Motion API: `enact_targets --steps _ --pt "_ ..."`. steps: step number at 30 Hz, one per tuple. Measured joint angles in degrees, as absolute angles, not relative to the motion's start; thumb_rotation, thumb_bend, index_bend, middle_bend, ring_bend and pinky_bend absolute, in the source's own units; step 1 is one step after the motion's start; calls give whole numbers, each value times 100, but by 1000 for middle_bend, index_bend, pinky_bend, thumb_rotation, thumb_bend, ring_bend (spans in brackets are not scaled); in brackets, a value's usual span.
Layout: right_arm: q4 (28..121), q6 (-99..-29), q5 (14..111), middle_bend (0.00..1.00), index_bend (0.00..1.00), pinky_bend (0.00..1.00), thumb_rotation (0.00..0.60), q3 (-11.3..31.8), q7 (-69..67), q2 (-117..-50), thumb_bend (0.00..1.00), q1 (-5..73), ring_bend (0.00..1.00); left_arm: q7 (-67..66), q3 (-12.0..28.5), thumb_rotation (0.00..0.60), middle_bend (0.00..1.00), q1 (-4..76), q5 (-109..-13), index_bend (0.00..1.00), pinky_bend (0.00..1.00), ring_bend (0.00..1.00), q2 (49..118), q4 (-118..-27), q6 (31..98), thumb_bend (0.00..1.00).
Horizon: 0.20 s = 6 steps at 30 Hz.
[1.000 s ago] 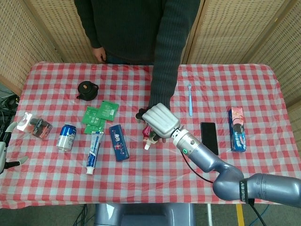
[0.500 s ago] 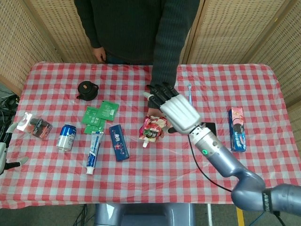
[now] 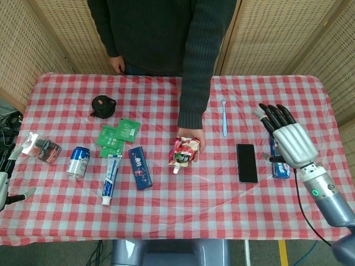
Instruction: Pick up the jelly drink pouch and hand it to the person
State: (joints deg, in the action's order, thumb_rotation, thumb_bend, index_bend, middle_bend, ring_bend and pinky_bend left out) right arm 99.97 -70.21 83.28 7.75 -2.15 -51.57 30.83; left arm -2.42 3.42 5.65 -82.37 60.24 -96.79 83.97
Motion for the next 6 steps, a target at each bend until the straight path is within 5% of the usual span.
enact_targets --steps 6 --pt "8797 -7672 8603 0 52 0 600 303 -518 -5961 0 2306 0 -201 289 600 0 516 -8351 0 0 0 6025 -9673 8475 0"
